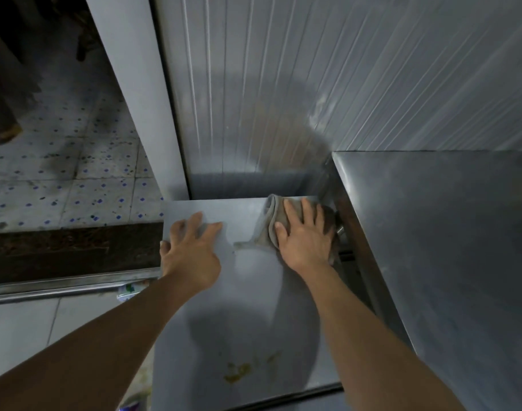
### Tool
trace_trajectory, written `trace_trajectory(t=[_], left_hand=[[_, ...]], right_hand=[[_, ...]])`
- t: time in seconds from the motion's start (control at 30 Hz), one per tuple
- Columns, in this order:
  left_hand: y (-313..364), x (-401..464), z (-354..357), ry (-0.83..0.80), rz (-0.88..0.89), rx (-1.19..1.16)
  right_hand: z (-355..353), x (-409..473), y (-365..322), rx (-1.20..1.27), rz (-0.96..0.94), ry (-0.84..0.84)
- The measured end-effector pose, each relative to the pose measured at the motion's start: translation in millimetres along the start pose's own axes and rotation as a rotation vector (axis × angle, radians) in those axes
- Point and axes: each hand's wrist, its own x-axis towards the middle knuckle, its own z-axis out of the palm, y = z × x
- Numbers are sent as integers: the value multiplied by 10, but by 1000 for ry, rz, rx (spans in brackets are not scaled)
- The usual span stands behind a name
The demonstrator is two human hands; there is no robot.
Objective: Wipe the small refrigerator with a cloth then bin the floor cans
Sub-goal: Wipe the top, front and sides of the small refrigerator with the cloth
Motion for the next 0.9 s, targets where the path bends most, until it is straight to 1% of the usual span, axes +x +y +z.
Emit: trace_trajectory(t=[0.1, 0.2, 0.27, 0.33, 0.43, 0.57, 0.67, 0.77, 0.9], left_hand=[[35, 14, -46, -26, -8, -6], [22, 3, -88, -19, -1, 1], [-15, -13, -102, -11, 25, 21], [-43, -19, -103, -4, 55, 45], [-54, -20, -77, 9, 65, 49], [-58, -25, -43, 27, 69, 41], [-56, -16, -41, 21, 59, 35], [-55, -27, -44, 22, 56, 35], [-59, -48, -75, 11, 76, 36]], right_hand=[[-48, 59, 9, -12, -26, 1], [48, -286, 48, -40, -58, 85], [96, -456, 101, -59, -72, 104], [65, -342, 120, -56, -64, 76], [-17, 94, 71, -25, -24, 37], [-89, 525, 75, 63, 25, 38], [-96, 540, 66, 68, 12, 85], [-92, 479, 55, 17, -25, 125], [-33, 380, -170, -83, -78, 105]])
